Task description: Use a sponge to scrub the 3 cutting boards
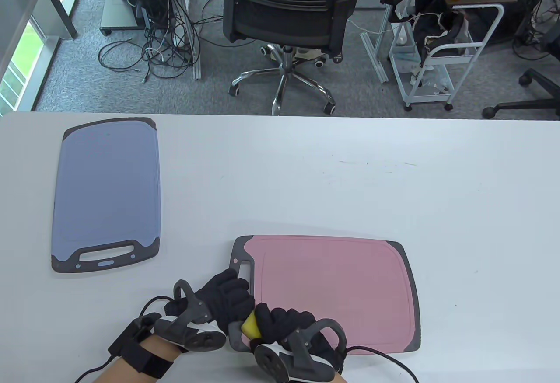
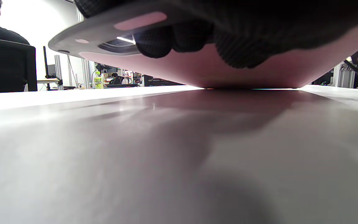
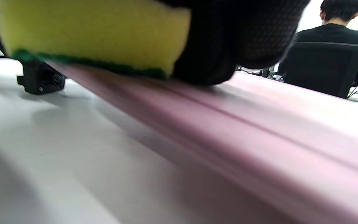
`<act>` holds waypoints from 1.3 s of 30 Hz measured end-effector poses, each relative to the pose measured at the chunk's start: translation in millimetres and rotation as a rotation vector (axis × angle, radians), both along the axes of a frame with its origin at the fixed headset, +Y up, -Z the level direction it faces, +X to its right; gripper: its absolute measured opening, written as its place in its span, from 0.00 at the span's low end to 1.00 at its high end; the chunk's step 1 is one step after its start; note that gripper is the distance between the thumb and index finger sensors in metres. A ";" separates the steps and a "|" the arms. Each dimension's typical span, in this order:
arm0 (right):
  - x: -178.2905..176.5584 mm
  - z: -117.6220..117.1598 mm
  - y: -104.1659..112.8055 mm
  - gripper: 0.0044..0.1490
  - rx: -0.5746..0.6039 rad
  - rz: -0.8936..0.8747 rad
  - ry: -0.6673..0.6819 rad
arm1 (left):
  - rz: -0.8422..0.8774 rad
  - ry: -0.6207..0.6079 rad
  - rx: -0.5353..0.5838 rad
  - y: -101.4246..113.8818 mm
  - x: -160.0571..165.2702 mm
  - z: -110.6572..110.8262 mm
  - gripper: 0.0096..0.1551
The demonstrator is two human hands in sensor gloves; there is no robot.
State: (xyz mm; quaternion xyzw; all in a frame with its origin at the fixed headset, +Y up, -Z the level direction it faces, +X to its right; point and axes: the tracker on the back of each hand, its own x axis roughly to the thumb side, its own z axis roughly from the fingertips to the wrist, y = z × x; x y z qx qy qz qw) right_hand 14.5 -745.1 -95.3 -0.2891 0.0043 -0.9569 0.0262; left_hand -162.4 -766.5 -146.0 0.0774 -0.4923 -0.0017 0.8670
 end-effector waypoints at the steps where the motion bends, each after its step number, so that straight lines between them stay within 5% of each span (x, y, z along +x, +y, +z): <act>1: 5.8 -1.3 -0.4 0.47 -0.014 -0.016 -0.005 | 0.001 -0.002 0.000 0.1 0.1 0.3 0.28; 7: 118.9 -18.4 -14.0 0.47 -0.089 -0.012 -0.401 | -0.003 -0.003 0.006 0.1 0.7 1.2 0.28; 13: 249.4 -11.3 -30.1 0.47 -0.156 -0.041 -0.875 | -0.001 -0.001 0.009 0.0 0.8 1.9 0.28; 15: 248.2 -10.9 -29.9 0.47 -0.164 -0.138 -0.870 | 0.005 0.000 0.005 0.0 0.7 1.5 0.28; 17: 224.0 -14.5 -26.5 0.47 -0.108 -0.026 -0.759 | 0.008 0.003 -0.009 -0.5 0.2 0.1 0.28; 25: 20.5 -8.8 -3.7 0.48 -0.043 -0.057 -0.043 | 0.002 0.001 -0.006 -0.8 0.3 0.5 0.28; 27: 2.7 -7.2 -1.3 0.48 -0.011 -0.025 -0.003 | 0.002 0.001 -0.006 -0.6 0.2 0.6 0.28; 31: 36.9 -13.0 -2.9 0.47 -0.069 -0.061 -0.132 | 0.002 0.003 -0.009 -0.7 0.3 0.5 0.28; 35: 139.6 -15.1 -14.2 0.47 -0.098 0.047 -0.417 | -0.001 0.006 -0.011 -0.6 0.3 0.1 0.28; 39: 239.5 -7.2 -28.2 0.47 -0.139 -0.030 -0.791 | -0.001 0.007 -0.010 -0.4 0.3 0.1 0.28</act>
